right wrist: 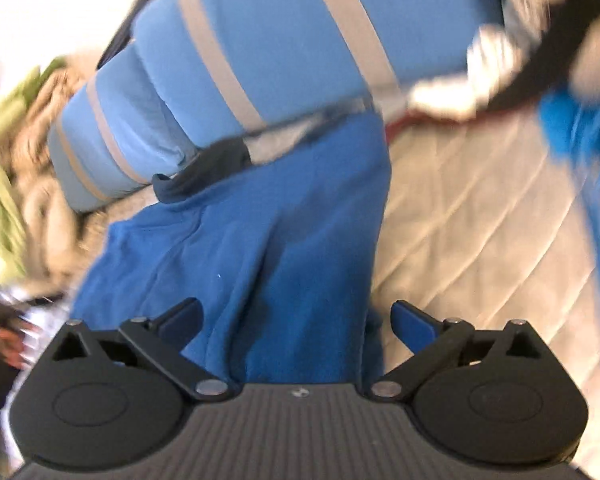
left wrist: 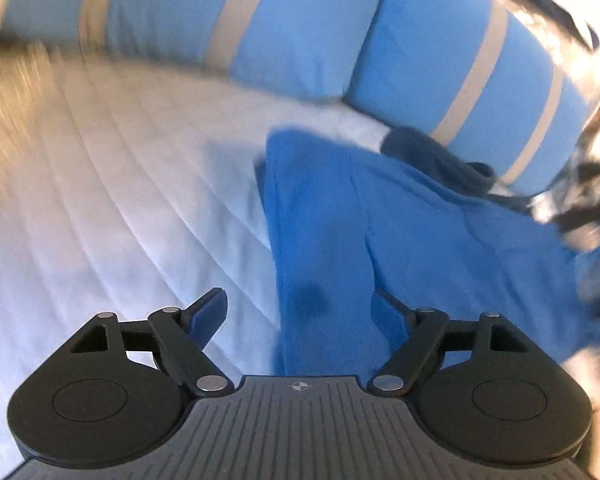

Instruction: Fold clothes

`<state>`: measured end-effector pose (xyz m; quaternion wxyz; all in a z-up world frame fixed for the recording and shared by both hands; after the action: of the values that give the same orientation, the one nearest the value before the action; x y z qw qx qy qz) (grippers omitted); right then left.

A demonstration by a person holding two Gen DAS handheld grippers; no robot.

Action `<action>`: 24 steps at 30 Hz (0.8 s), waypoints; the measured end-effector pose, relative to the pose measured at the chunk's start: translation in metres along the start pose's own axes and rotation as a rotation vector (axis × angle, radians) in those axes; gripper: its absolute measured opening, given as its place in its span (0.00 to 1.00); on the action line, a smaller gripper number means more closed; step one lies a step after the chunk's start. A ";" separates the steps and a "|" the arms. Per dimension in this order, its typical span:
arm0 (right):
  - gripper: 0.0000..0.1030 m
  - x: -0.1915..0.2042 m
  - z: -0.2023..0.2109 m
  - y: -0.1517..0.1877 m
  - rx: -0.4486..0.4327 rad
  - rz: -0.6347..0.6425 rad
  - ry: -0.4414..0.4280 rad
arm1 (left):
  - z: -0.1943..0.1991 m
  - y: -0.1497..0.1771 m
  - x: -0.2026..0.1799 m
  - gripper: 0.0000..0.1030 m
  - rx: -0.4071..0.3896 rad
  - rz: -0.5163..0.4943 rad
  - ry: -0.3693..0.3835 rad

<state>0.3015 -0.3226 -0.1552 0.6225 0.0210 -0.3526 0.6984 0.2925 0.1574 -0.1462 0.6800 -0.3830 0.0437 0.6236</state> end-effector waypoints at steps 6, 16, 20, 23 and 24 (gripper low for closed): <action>1.00 -0.024 -0.052 0.009 0.160 -0.169 -0.174 | -0.042 0.014 0.040 0.75 0.031 0.275 0.295; 0.95 -0.011 -0.077 -0.001 0.178 -0.224 -0.380 | -0.078 0.014 0.020 0.37 0.105 0.369 0.446; 0.46 -0.004 -0.074 0.003 0.182 -0.219 -0.327 | -0.065 0.013 0.004 0.26 0.084 0.341 0.369; 0.38 0.004 -0.055 0.001 0.139 -0.187 -0.269 | -0.050 0.012 -0.014 0.25 0.085 0.291 0.331; 0.37 0.007 -0.049 0.003 0.135 -0.174 -0.254 | -0.045 0.013 -0.020 0.25 0.089 0.277 0.322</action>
<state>0.3174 -0.2912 -0.1901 0.6282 0.1814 -0.3774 0.6558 0.2956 0.1142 -0.1731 0.5886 -0.4374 0.2314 0.6393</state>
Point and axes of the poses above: each gripper's, at about its wrist camera, not at the fingertips, and z roughly against the way its jaws point, x to its left, y to its underside, the point moved 9 cm from there along -z, roughly the way its jaws point, and after that the axes turned 9 degrees about y, right-handed, at the moved point
